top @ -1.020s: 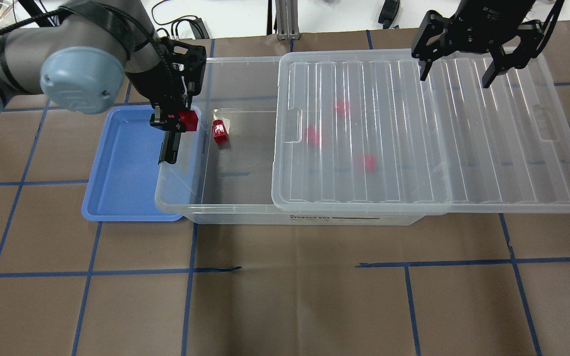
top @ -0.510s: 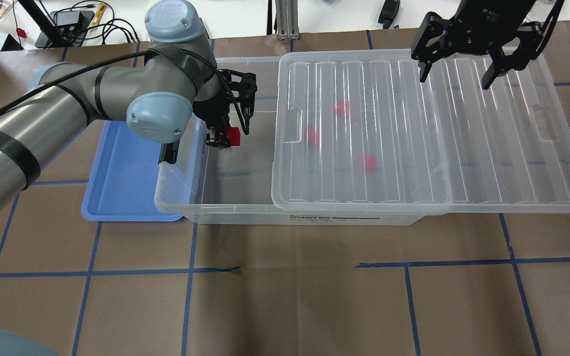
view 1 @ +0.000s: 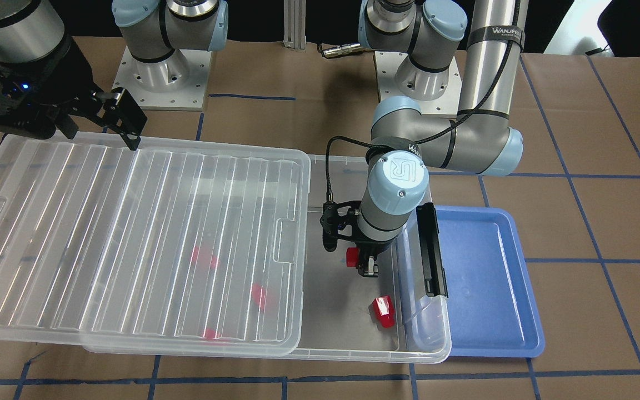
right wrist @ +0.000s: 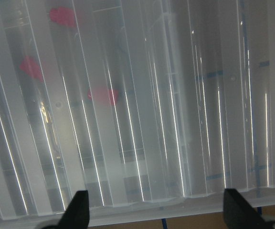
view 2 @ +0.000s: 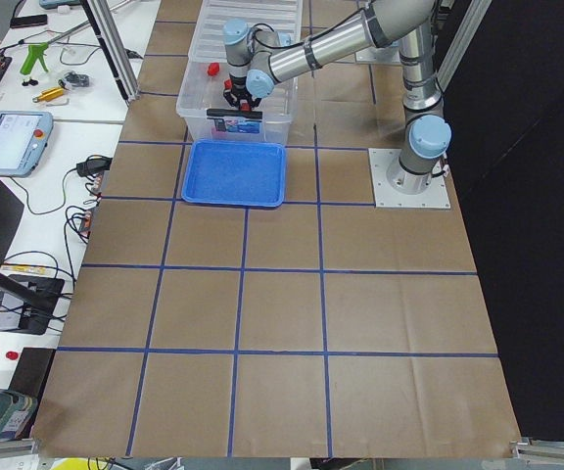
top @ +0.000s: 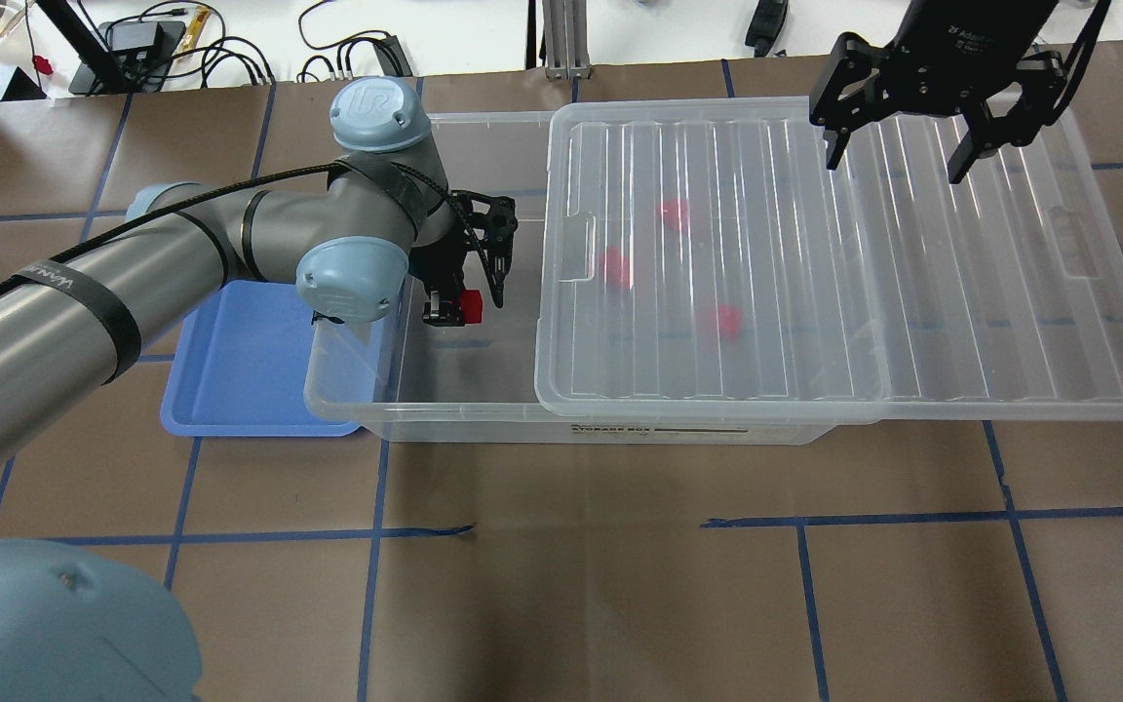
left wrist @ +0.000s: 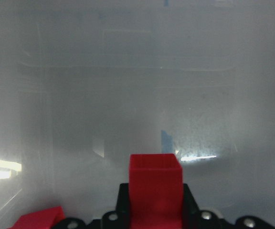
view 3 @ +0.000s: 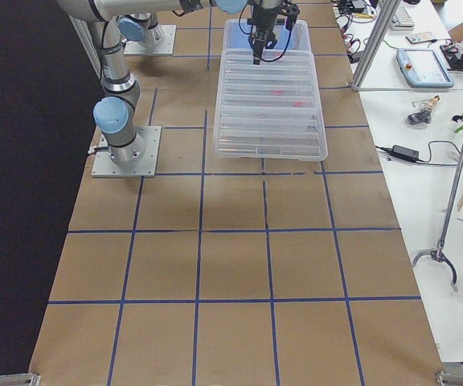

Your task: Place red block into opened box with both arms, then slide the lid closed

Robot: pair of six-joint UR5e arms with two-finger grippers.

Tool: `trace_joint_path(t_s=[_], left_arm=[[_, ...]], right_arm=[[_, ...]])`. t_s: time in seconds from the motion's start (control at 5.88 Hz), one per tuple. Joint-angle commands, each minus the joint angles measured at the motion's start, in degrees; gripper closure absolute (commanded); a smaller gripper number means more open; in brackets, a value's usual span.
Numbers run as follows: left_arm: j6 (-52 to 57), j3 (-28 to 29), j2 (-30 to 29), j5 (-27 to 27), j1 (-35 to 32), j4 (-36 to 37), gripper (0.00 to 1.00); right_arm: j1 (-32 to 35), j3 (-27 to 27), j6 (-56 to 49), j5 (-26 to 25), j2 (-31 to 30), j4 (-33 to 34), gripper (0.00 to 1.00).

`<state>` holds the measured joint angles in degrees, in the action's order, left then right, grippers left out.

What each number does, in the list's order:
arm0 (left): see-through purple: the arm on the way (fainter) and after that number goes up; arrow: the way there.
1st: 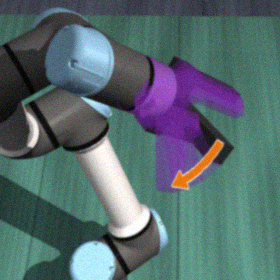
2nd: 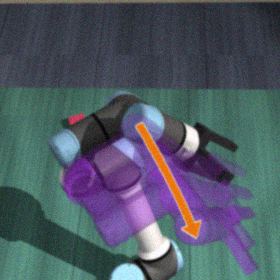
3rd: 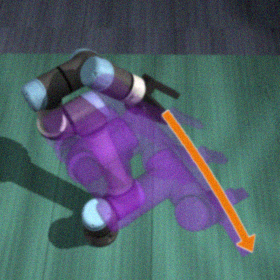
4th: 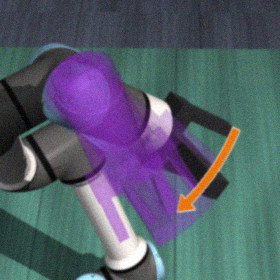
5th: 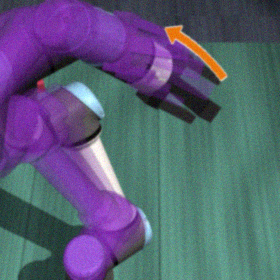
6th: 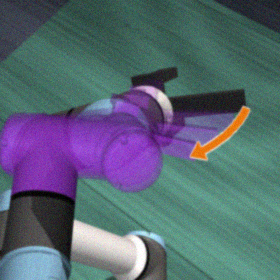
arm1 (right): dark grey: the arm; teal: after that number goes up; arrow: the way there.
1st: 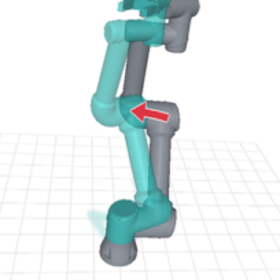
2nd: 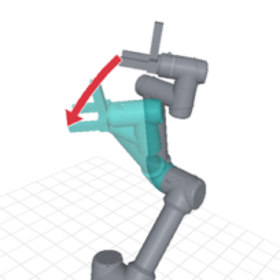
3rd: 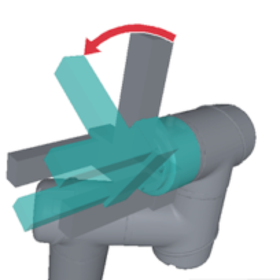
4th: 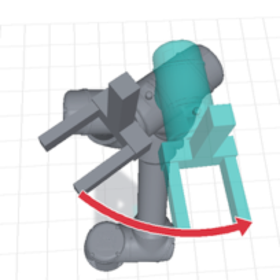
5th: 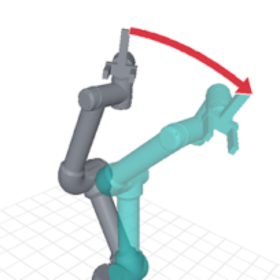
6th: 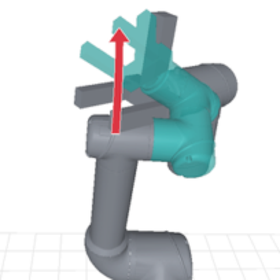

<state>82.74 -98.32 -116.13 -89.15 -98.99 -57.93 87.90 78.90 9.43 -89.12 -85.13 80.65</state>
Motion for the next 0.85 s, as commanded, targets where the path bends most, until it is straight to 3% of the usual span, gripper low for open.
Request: trace_joint_path(t_s=[0.0, 0.34, 0.51, 0.68], left_arm=[[-0.1, -0.1, -2.3, -0.1, 0.0, 0.5, 0.79], [-0.2, 0.0, -2.6, -0.1, 0.0, 1.2, 0.66], [-0.5, 0.1, -2.5, -0.1, 0.0, 1.1, 0.02], [-0.6, 1.3, -2.1, -0.1, 0.0, 0.5, 0.02]], right_arm=[[-0.1, 0.1, -0.1, -0.2, 0.1, 0.2, 0.0], [-0.2, 0.1, -0.6, -0.3, 0.1, 0.4, 0.0], [-0.2, 0.1, -0.6, -0.3, 0.1, 0.4, 0.0], [-0.3, 0.1, -0.6, -0.4, 0.1, 0.3, 0.0]])
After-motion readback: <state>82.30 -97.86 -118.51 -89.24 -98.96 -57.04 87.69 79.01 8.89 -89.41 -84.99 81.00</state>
